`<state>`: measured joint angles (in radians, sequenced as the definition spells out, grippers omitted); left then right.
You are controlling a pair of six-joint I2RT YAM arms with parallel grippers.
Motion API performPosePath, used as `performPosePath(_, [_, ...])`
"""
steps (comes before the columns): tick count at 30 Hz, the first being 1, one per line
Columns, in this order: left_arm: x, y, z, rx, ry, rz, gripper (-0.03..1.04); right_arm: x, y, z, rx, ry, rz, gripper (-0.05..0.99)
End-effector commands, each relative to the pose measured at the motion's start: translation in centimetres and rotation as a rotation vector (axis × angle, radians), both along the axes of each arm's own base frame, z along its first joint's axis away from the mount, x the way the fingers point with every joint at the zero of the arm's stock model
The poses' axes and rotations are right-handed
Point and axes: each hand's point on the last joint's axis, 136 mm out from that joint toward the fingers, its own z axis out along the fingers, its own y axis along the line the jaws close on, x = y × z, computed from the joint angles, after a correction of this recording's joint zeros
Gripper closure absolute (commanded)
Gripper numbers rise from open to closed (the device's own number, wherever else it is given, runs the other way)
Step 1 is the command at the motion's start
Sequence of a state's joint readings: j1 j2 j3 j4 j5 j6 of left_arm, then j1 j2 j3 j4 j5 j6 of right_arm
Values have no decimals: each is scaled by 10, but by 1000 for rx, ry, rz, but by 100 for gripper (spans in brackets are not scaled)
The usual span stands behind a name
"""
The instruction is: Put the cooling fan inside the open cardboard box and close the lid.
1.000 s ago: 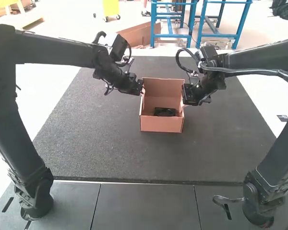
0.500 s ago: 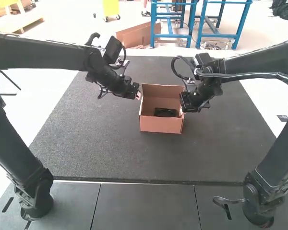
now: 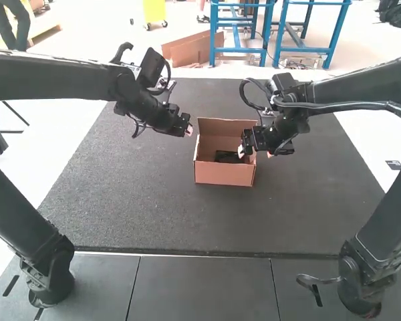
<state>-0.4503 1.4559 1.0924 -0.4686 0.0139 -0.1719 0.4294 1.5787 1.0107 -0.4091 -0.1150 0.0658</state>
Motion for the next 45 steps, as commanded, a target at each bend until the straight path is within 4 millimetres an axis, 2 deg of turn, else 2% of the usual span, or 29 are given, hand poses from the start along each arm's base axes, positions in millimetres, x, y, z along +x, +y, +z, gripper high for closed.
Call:
performPosePath(1, [15, 19, 21, 40, -95, 68, 4, 11, 0, 45, 80, -93, -35, 2])
performPosePath(4, [27, 28, 32, 59, -141, 114, 4, 6, -6, 60, 108, -109, -37, 2])
performPosePath(6, [35, 33, 39, 56, -165, 135, 4, -6, -8, 64, 153, -75, -26, 2])
performPosePath(9, [43, 37, 49, 48, -192, 157, 4, -23, -22, 64, 158, -58, -45, 2])
performPosePath(12, [50, 33, 58, 35, -218, 153, 4, -30, -34, 76, 176, -116, -75, 2])
performPosePath(14, [54, 29, 62, 31, -236, 145, 4, -20, -48, 92, 173, -222, -133, 3])
performPosePath(18, [55, 2, 71, 4, -257, 87, 4, -3, -78, 128, 167, -418, -237, 3])
performPosePath(20, [55, -10, 73, -5, -263, 62, 4, 4, -95, 135, 140, -460, -297, 3])
performPosePath(23, [59, -23, 71, -7, -260, 39, 4, 8, -111, 136, 117, -479, -347, 3])
performPosePath(28, [70, -35, 69, -9, -260, 27, 4, 15, -119, 139, 85, -513, -339, 3])
performPosePath(37, [86, -49, 38, 6, -209, 8, 4, 21, -126, 134, 72, -491, -351, 3])
performPosePath(41, [84, -53, 26, 4, -171, -12, 4, 24, -128, 129, 67, -478, -356, 3])
performPosePath(45, [74, -62, 14, 18, -128, -44, 4, 28, -132, 121, 59, -454, -367, 3])
